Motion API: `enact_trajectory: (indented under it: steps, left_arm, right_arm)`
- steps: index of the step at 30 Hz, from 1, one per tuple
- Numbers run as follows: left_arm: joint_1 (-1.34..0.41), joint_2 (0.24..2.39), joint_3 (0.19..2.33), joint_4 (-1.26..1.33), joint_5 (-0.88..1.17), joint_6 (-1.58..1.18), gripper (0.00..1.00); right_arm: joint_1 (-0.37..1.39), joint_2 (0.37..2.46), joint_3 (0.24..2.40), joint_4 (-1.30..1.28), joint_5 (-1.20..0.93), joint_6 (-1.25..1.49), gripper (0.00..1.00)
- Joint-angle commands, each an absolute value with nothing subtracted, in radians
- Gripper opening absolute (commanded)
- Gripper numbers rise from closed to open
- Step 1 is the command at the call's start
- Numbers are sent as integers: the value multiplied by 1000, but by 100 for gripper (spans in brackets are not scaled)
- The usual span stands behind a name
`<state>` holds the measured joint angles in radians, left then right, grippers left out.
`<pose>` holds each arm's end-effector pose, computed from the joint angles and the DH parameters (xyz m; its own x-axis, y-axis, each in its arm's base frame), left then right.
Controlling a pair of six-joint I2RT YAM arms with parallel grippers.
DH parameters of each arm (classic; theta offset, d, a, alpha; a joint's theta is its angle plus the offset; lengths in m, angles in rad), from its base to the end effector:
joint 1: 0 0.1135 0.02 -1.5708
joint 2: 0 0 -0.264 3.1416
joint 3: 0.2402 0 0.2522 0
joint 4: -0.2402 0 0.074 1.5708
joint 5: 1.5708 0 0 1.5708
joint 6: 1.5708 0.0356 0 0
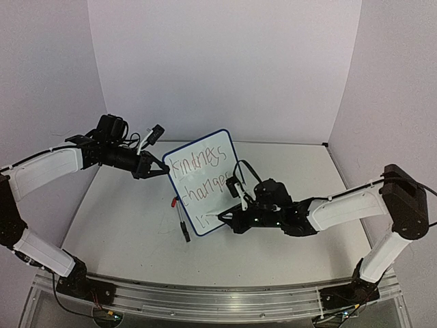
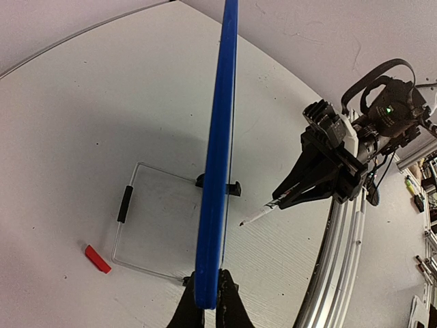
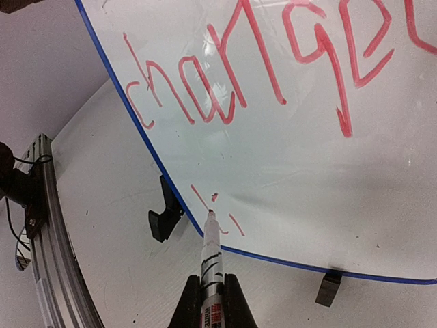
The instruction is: Write a sentence on the whiteboard
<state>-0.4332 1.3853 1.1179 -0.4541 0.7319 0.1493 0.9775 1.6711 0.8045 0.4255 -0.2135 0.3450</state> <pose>0.2613 -0.1470 0.2997 -0.4786 0.3433 -0.8081 0.8483 0.4181 -0.3248 0.1889 0.2937 0.1819 -0.5349 -0.2020 -0.8204 -0.7826 0.4844 0.3910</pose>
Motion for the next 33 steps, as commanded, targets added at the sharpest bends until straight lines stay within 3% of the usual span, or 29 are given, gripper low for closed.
enact_trajectory:
  steps: [1,21,33]
  left_arm:
    - [-442,1376,1117,-492,683,186,0]
    - [-442,1378,1118,-492,685,186,0]
    - [-443,1381,1117,-489,688,186,0]
  right_arm:
    - [976,1633,795,443,-172,336,0]
    - [976,1724,867,389,-105,340,0]
    - [976,1721,794,367,-68,391,0]
